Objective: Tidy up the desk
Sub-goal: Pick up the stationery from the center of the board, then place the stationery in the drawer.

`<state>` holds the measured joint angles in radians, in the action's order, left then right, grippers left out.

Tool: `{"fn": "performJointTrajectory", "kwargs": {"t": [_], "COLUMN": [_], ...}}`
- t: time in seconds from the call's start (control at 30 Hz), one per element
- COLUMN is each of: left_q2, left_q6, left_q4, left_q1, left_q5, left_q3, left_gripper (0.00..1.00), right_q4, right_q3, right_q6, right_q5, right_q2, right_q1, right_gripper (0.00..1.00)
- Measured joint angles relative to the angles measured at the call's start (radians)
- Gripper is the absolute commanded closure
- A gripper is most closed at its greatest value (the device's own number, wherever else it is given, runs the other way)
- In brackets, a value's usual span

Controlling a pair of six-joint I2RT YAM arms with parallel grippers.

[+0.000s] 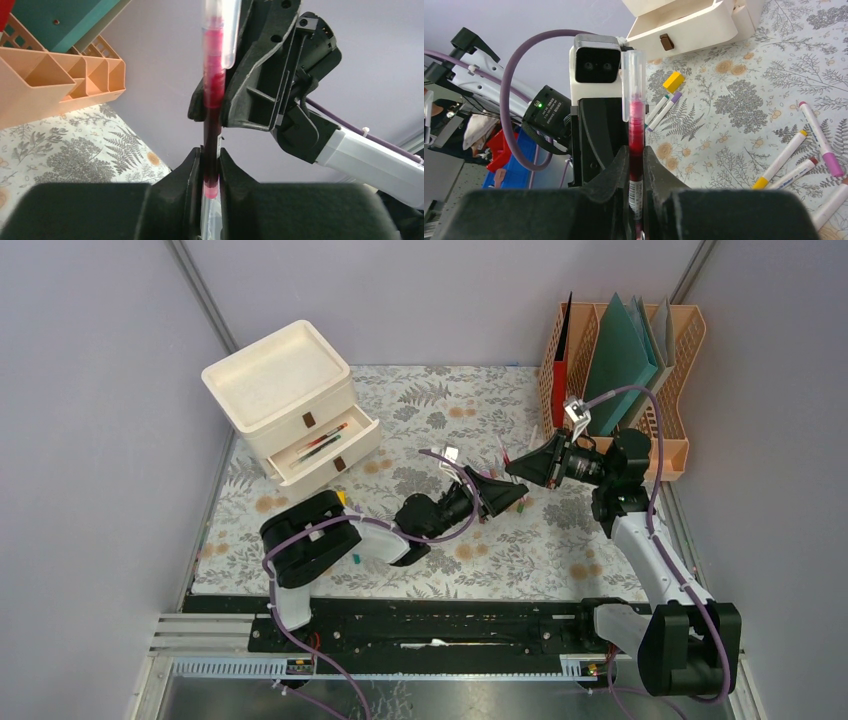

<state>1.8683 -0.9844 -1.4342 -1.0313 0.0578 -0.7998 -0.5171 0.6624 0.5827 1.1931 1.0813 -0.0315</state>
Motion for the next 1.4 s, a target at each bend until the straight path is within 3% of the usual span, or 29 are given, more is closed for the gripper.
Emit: {"fn": "performJointTrajectory", "kwargs": {"t": [0.07,0.17,0.2,0.23,0.27,0.43,0.47,0.7,0.9,1.17,1.4], "left_q2": [0.0,0.0,0.0,0.0,0.0,-0.033,-0.047,-0.283,-0.514,-0.435,-0.359], "left_q6": [0.004,0.008,0.008,0.009,0.011,0.036,0.045,0.208,0.447,0.735,0.916], "left_q4": [-0.002,-0.002,-0.002,-0.002,-0.002,0.037,0.05,0.34,0.829,1.543,1.851], "left_q1": [-0.002,-0.003,-0.003,-0.003,-0.003,0.005,0.008,0.021,0.029,0.1,0.156], "left_q5": [0.001,0.002,0.002,0.002,0.002,-0.003,-0.006,-0.114,-0.37,-0.766,-1.022], "left_q3": [-0.008,-0.009,-0.009,-0.009,-0.009,0.029,0.042,0.142,0.103,-0.206,-0.307], "left_gripper": [1.0,1.0,1.0,1.0,1.0,1.0,1.0,1.0,1.0,1.0,1.0], "right_q4": [-0.001,-0.004,-0.004,-0.004,-0.004,0.011,0.013,0.057,0.122,0.195,0.227], "right_q3": [0.0,0.0,0.0,0.0,0.0,0.0,0.0,0.0,0.001,0.006,0.009], "right_q6": [0.003,0.003,0.003,0.002,0.001,-0.018,-0.024,-0.094,-0.165,-0.238,-0.274], "right_q5": [0.002,0.0,0.0,0.0,0.0,0.005,0.005,0.004,0.001,-0.007,-0.024], "right_q2": [0.002,0.002,0.002,0.002,0.002,0.002,0.002,-0.004,-0.01,-0.01,-0.01], "right_q1": [0.002,0.003,0.003,0.003,0.003,0.003,0.003,0.003,0.003,0.003,0.003], "right_gripper": [1.0,0.98,0.86,0.63,0.48,0.05,0.01,0.0,0.0,0.0,0.0]}}
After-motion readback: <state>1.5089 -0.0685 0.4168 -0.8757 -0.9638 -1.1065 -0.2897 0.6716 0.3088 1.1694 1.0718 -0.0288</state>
